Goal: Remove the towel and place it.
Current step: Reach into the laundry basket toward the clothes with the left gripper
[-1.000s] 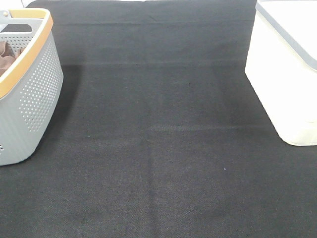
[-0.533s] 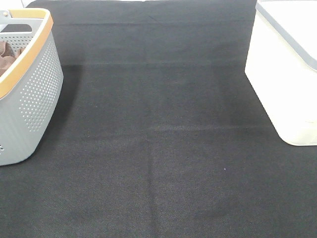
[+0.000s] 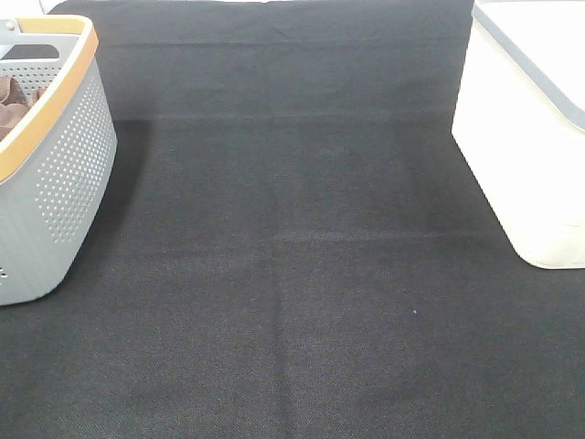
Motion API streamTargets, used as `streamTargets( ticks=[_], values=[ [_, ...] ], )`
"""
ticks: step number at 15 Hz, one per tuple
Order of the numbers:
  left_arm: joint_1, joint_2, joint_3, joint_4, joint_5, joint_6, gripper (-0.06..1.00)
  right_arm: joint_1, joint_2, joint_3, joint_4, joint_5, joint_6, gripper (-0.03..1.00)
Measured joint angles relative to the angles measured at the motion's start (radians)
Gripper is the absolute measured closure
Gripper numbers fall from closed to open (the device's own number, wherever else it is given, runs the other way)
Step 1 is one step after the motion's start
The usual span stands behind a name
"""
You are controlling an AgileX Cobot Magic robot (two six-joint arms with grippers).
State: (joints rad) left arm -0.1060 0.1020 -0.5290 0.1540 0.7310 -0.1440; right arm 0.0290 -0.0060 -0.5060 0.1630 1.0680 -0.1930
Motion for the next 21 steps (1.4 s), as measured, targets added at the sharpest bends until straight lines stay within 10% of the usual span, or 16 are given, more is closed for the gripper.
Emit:
streamTargets(
  ticks=[5, 13, 21],
  values=[
    [0.0, 0.413, -0.116, 0.137, -0.254, -0.248, 0.24, 0.0, 0.0, 0.0, 0.0, 0.0, 0.0, 0.31],
    [0.0, 1.233, -0.77, 0.192, 0.188, -0.258, 0.24, 0.0, 0.0, 0.0, 0.0, 0.0, 0.0, 0.31],
    [0.122, 1.614, -0.985, 0.169, 0.282, -0.258, 0.24, 0.0, 0.0, 0.0, 0.0, 0.0, 0.0, 0.31]
  ],
)
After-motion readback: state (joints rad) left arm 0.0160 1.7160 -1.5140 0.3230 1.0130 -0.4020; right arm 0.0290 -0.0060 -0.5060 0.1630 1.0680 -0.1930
